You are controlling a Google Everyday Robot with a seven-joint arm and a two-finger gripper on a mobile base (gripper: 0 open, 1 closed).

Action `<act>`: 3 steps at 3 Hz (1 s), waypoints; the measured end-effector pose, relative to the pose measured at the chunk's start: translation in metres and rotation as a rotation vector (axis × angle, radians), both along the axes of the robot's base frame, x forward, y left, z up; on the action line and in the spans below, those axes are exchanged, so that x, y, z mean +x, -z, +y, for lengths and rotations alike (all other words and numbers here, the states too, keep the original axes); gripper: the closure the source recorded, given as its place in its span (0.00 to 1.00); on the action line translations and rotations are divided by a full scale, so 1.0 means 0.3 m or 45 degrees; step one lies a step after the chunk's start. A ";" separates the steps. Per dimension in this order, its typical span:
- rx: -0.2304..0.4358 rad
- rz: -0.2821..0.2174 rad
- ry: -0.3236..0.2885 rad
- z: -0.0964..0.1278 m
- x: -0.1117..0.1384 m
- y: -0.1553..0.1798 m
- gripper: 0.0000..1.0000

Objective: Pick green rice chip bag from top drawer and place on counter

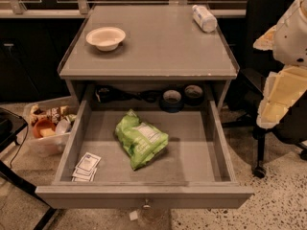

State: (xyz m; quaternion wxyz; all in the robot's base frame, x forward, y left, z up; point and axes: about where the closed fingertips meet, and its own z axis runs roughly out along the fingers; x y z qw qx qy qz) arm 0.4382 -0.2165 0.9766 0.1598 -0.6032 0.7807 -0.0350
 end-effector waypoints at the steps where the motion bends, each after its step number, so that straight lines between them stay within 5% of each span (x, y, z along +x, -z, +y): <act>1: 0.003 -0.007 0.010 0.003 0.003 -0.004 0.00; 2: 0.096 -0.025 0.070 0.080 0.026 0.049 0.00; 3: 0.318 0.042 0.185 0.279 0.064 0.215 0.00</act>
Offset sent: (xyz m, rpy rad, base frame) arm 0.0287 0.0807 -0.0573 0.2640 -0.0394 -0.1760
